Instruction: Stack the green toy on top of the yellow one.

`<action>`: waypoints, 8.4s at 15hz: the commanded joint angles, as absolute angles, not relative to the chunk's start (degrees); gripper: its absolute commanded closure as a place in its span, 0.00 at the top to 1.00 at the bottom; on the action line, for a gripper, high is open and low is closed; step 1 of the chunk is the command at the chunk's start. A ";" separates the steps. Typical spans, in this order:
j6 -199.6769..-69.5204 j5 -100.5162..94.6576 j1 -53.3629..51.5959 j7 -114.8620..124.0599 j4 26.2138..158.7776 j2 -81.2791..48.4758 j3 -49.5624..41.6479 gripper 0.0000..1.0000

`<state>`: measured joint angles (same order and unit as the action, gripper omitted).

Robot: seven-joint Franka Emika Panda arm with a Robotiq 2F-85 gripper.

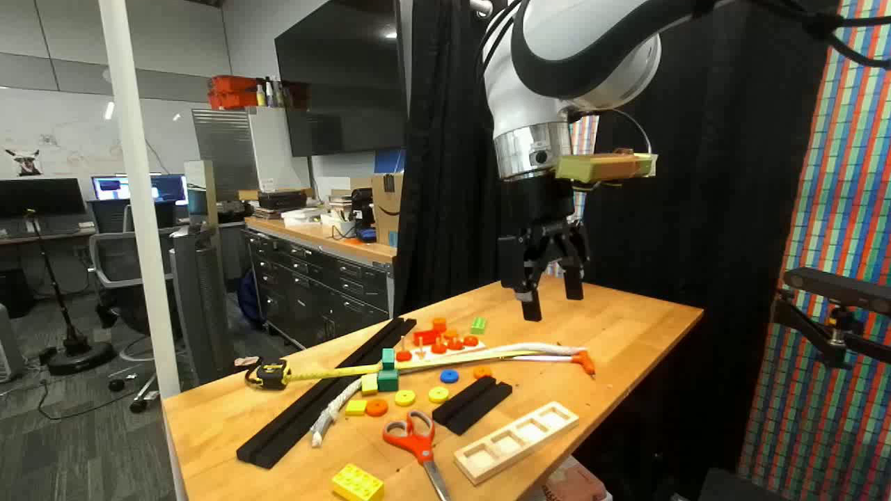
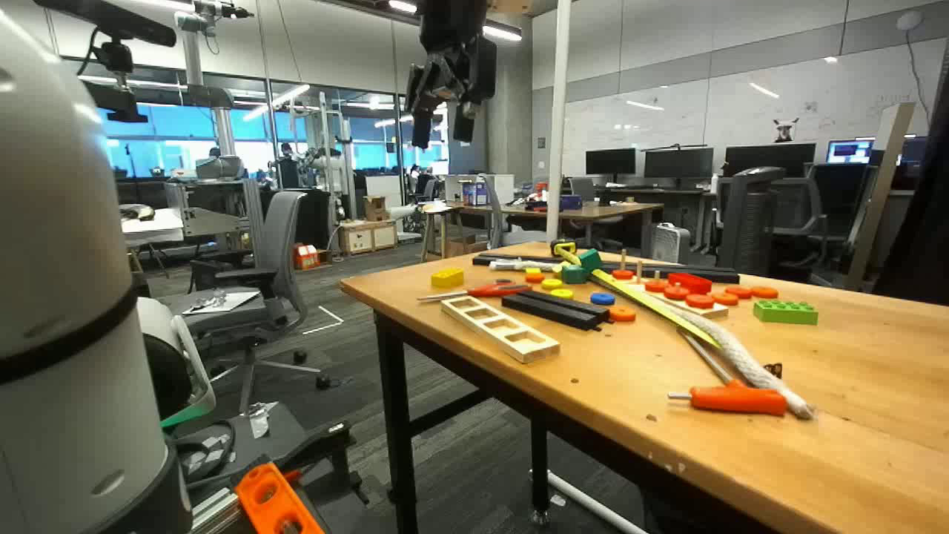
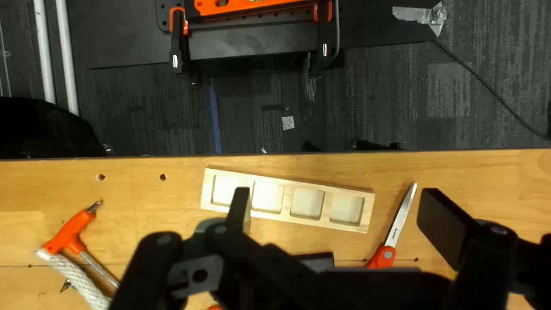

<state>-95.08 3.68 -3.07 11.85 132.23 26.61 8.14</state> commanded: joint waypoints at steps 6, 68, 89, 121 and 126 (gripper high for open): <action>-94.97 3.57 -3.36 11.95 131.55 26.79 7.89 1.00; -133.97 8.45 8.52 37.92 84.73 -39.76 -8.98 0.44; -131.62 4.13 -2.62 29.55 99.32 -21.37 -4.69 0.15; -122.08 5.25 -12.74 4.79 113.86 -14.33 10.87 0.14; -125.72 3.96 -13.92 5.05 116.66 -12.56 11.44 0.14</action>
<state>-122.36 5.35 -13.29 4.68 113.38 -15.38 11.13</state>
